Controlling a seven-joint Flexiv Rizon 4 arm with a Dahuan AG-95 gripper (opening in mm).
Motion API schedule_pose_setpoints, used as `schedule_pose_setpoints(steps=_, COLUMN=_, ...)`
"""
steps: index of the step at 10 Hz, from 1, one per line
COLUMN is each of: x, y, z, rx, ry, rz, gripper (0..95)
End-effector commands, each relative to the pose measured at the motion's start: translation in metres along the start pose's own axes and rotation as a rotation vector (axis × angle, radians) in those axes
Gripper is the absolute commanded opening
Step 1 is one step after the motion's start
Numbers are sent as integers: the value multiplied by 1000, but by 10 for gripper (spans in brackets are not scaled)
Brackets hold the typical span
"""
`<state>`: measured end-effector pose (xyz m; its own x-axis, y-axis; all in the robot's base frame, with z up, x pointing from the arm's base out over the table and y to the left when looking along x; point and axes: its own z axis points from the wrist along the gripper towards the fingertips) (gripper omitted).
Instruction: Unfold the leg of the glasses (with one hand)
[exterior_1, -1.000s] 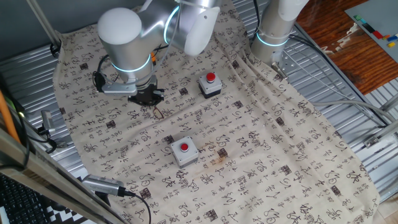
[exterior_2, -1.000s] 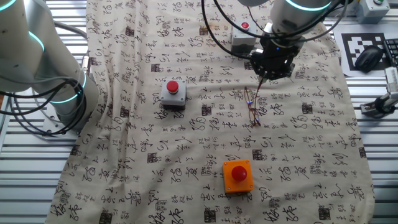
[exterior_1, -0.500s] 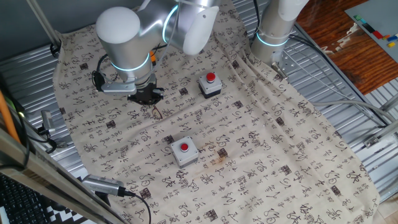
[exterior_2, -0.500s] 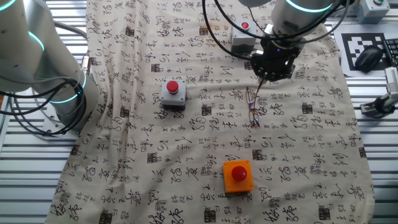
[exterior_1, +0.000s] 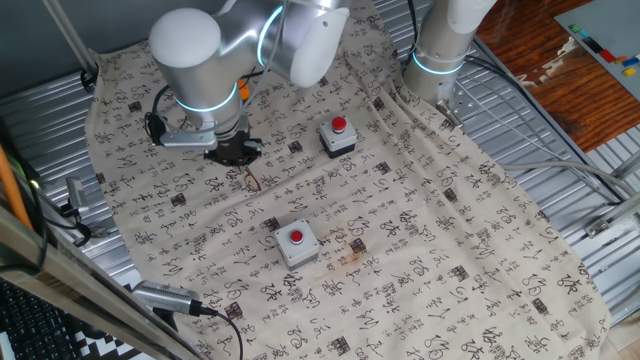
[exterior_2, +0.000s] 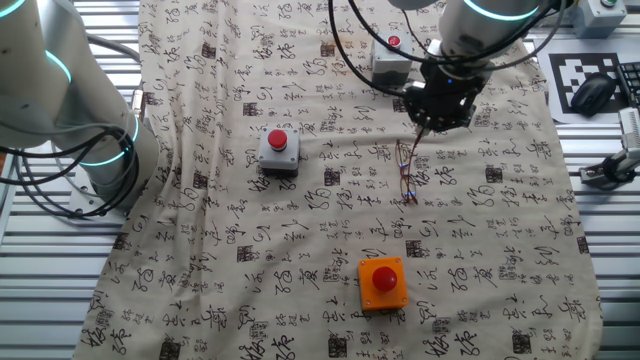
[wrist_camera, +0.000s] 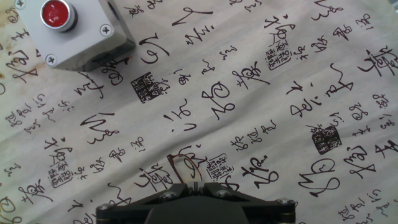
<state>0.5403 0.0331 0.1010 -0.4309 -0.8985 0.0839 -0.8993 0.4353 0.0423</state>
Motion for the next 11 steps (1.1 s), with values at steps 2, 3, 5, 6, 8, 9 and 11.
schedule_pose_setpoints(steps=2, x=4, y=-1, z=1, rx=-1, ry=6, rz=-14, gripper=0)
schedule_pose_setpoints(steps=3, x=6, y=-2, z=0, rx=-2, ry=10, rz=-20, gripper=0)
schedule_pose_setpoints(steps=5, x=9, y=-3, z=0, rx=-2, ry=15, rz=-29, gripper=0)
schedule_pose_setpoints(steps=6, x=10, y=-3, z=0, rx=-3, ry=16, rz=-30, gripper=0)
schedule_pose_setpoints(steps=8, x=11, y=-3, z=-1, rx=-2, ry=23, rz=-33, gripper=0)
schedule_pose_setpoints(steps=9, x=11, y=-3, z=-1, rx=-3, ry=25, rz=-36, gripper=0)
schedule_pose_setpoints(steps=11, x=13, y=-2, z=-3, rx=-6, ry=32, rz=-37, gripper=0)
